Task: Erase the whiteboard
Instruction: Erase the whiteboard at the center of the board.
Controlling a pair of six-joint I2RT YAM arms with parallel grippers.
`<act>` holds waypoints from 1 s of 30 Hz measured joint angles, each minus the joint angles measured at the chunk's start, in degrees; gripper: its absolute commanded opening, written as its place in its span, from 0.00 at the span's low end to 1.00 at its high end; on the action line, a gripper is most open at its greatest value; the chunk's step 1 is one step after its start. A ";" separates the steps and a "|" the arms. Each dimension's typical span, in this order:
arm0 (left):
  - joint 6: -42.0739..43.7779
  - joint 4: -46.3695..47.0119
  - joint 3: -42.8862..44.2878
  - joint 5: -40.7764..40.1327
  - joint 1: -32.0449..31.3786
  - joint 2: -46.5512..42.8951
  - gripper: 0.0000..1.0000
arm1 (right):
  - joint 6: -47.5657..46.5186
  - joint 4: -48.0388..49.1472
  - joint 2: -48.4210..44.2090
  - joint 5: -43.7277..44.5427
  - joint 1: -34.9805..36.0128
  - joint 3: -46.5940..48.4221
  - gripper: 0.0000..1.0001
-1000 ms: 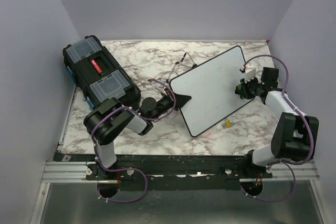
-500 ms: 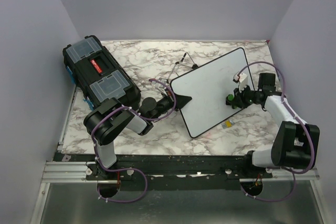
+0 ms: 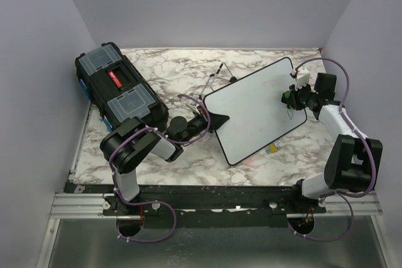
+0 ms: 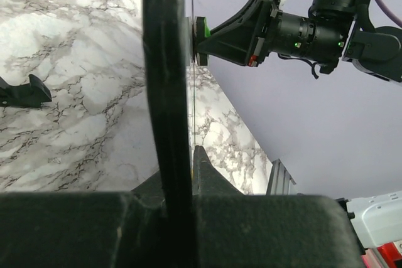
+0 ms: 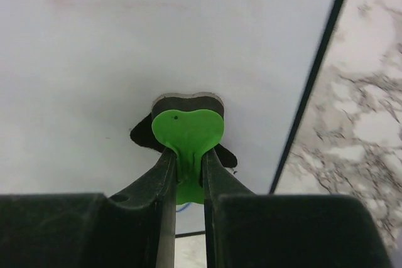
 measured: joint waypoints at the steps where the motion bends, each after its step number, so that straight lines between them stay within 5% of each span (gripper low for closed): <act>1: 0.02 0.02 0.00 0.04 0.02 0.00 0.00 | -0.02 0.37 0.07 1.03 -0.46 -0.09 0.01; 8: -0.02 0.07 -0.02 0.35 0.04 0.00 0.00 | -6.23 -0.28 -0.92 4.02 -2.78 -4.59 0.01; 18: -0.07 0.07 -0.02 0.48 0.20 0.00 0.00 | -18.27 -12.90 -3.41 -10.75 -2.80 -7.80 0.01; 24: 0.11 0.09 -0.02 0.70 0.20 0.00 0.00 | -8.28 -8.96 -3.52 -13.53 -2.23 -5.46 0.01; 30: 0.07 0.09 -0.02 1.55 0.20 -0.02 0.00 | 3.08 0.48 -0.61 -6.75 -2.14 0.72 0.01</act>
